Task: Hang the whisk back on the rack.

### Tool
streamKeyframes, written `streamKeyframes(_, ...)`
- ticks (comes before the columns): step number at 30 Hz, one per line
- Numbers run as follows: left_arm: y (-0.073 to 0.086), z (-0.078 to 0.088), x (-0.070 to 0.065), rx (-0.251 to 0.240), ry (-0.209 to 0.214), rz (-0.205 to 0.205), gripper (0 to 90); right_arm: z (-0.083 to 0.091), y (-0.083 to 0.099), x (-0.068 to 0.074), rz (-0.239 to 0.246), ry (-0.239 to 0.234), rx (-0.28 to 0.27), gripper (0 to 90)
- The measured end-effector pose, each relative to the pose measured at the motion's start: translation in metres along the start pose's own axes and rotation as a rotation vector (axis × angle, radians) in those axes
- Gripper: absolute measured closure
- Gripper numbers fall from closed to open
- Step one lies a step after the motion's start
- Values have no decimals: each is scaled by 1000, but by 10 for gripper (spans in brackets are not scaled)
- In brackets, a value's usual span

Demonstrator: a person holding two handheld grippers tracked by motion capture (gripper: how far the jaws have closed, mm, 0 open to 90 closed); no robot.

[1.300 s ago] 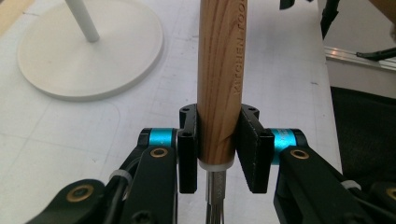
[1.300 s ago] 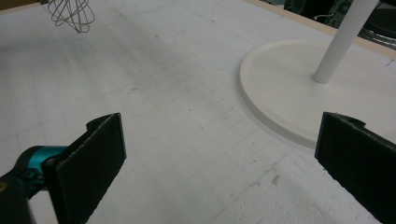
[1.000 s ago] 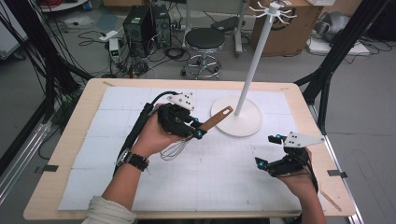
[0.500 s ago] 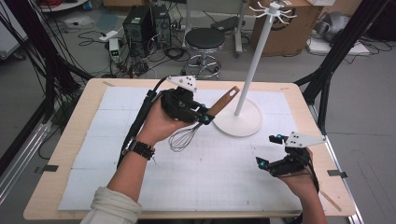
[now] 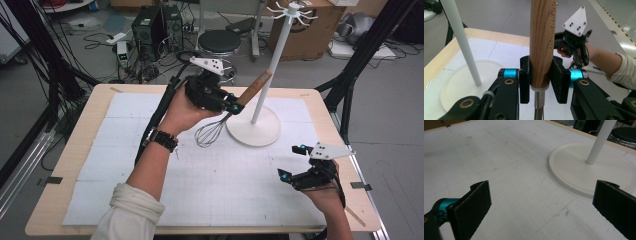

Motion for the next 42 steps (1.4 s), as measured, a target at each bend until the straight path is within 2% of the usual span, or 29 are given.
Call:
streamKeyframes(4, -7, -3, 5, -12, -10, 10, 712, 2, 1, 0, 0, -1, -6, 6)
streamKeyframes(12, -28, -2, 18, -23, -18, -7, 712, 2, 1, 2, 5, -3, -2, 6)
streamKeyframes(14, -34, 0, 24, -51, -15, -2, 712, 2, 1, 3, 5, -5, -1, 6)
streamKeyframes(19, -40, 4, 35, -69, -10, 9, 712, 2, 2, 3, 6, -6, -1, 6)
streamKeyframes(22, -43, 5, 39, -61, -9, 6, 712, 3, 2, 3, 5, -8, -4, 6)
streamKeyframes(27, -50, 4, 47, -73, -25, 12, 712, 2, 2, 1, 4, -2, 5, 6)
streamKeyframes(30, -56, 2, 54, -56, -30, 10, 712, 1, 2, 1, 4, -2, 3, 6)
streamKeyframes(34, -63, -1, 63, -58, -45, 16, 712, 0, 2, 1, 8, 2, 10, 6)
streamKeyframes(39, -71, -7, 70, -64, -42, 19, 712, 1, 2, -1, 4, 5, 5, 6)
streamKeyframes(42, -72, -11, 75, -44, -46, 25, 712, 3, 3, -2, 0, 6, 2, 6)
Point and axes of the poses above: each handheld gripper's, and its own axes: z roughly backward along the jaws, y roughly out of its underside, x roughly to its left, the point moved 2 cm from there along -z, roughly forward along the jaws, and after that the axes turned 14 degrees about -z, right-handed, at the moved point
